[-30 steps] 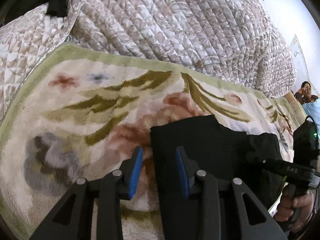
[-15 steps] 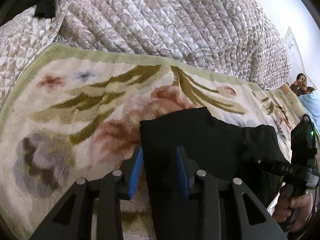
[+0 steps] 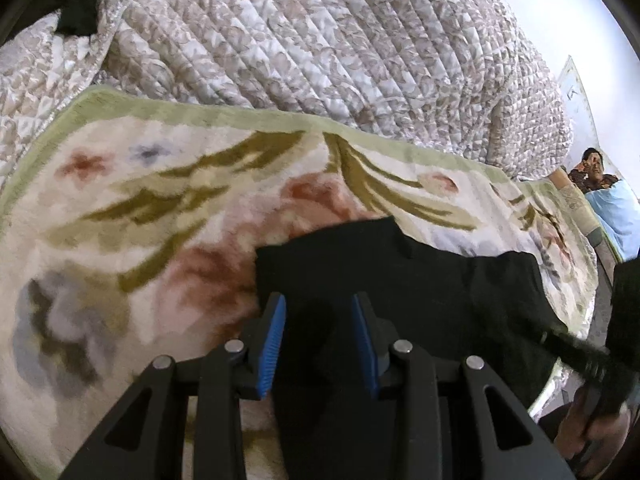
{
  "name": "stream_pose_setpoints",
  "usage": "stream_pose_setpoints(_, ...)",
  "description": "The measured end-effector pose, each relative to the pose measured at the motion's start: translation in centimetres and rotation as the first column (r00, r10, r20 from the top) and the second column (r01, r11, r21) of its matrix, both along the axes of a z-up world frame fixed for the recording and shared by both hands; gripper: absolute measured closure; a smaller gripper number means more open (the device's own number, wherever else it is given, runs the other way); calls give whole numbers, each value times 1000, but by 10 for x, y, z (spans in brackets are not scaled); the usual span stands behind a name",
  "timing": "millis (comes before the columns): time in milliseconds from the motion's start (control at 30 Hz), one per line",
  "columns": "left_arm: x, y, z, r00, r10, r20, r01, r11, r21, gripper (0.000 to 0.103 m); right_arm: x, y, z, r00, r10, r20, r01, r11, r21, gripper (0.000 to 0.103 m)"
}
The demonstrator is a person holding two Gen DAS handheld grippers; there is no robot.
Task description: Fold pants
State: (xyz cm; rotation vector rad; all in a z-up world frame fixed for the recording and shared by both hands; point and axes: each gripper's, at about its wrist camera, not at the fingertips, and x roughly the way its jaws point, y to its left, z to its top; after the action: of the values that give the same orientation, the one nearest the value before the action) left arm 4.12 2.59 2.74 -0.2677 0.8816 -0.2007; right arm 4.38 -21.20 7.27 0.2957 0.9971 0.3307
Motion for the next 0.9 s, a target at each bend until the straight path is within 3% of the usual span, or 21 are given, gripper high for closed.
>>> stream_pose_setpoints(100, -8, -15, -9, 998, -53, -19, 53, 999, 10, 66, -13, 11, -20, 997, 45, -58, -48, 997, -64, 95)
stream_pose_setpoints(233, -26, -30, -8, 998, -69, 7, 68, 994, 86, 64, -25, 10, -13, 999, 37, -26, -40, 992, -119, 90)
stream_pose_setpoints(367, -53, -31, 5, 995, -84, 56, 81, 995, 54, 64, -43, 19, -3, 997, 71, 30, -66, 990, -121, 90)
stream_pose_setpoints(433, -59, -35, -1, 993, -116, 36, 114, 992, 57, 63, -44, 22, -21, 996, 77, -39, -82, 986, -146, 90)
stream_pose_setpoints(467, -61, -37, -8, 992, -124, 5, 123, 991, 55, 63, -46, 17, -22, 998, 60, -34, -64, 991, -116, 90)
stream_pose_setpoints(600, -71, -44, -8, 990, -137, 16, 135, 986, 99, 63, -48, -2, -2, 1000, -21, -16, 19, 992, -125, 90)
stream_pose_setpoints(667, -71, -45, -2, 989, -143, 24, 142, 987, 70, 63, -51, -16, 19, 998, -60, 36, 64, 989, -133, 90)
stream_pose_setpoints(733, -72, -48, 7, 988, -143, 62, 137, 986, 96, 63, -50, -32, 44, 988, -105, 111, 124, 976, -180, 90)
stream_pose_setpoints(833, -69, -48, 17, 987, -124, 97, 114, 988, 106, 63, -50, -57, 78, 957, -207, 205, 243, 954, -174, 69)
stream_pose_setpoints(900, -65, -48, 15, 989, -119, 84, 110, 989, 98, 62, -58, -68, 87, 938, -241, 247, 280, 951, -134, 33)
